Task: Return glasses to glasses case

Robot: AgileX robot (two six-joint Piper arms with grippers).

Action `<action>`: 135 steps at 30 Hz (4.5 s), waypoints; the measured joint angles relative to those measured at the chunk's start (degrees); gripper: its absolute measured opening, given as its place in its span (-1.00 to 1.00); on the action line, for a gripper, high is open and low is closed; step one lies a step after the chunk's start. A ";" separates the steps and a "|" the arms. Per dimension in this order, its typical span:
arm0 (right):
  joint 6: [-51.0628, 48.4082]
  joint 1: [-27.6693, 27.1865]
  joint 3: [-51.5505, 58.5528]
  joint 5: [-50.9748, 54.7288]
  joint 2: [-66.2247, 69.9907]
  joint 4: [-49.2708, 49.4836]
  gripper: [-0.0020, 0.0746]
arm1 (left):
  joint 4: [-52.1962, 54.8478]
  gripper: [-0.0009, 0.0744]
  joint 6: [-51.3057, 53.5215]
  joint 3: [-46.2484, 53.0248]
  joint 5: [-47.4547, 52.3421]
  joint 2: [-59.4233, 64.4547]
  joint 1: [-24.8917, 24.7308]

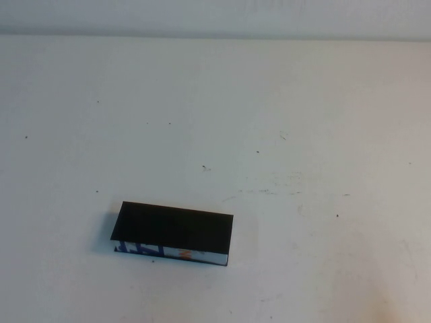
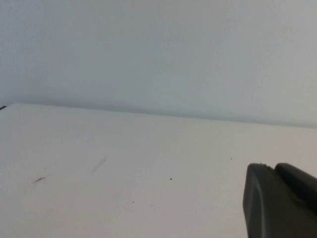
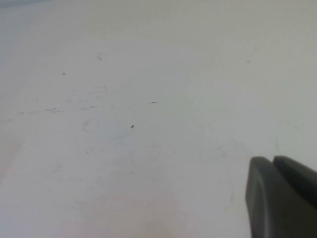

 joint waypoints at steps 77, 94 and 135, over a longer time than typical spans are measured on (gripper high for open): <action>0.09 0.00 0.00 0.00 0.00 1.56 -0.98 | 89.45 -0.99 -81.55 0.10 31.56 0.00 8.20; 0.09 0.00 0.00 0.00 0.00 1.56 -0.98 | 89.45 -0.99 -81.67 0.10 31.56 0.00 8.20; 0.09 0.00 0.00 0.00 0.00 1.56 -0.98 | 89.45 -0.99 -81.85 0.10 31.56 0.00 8.20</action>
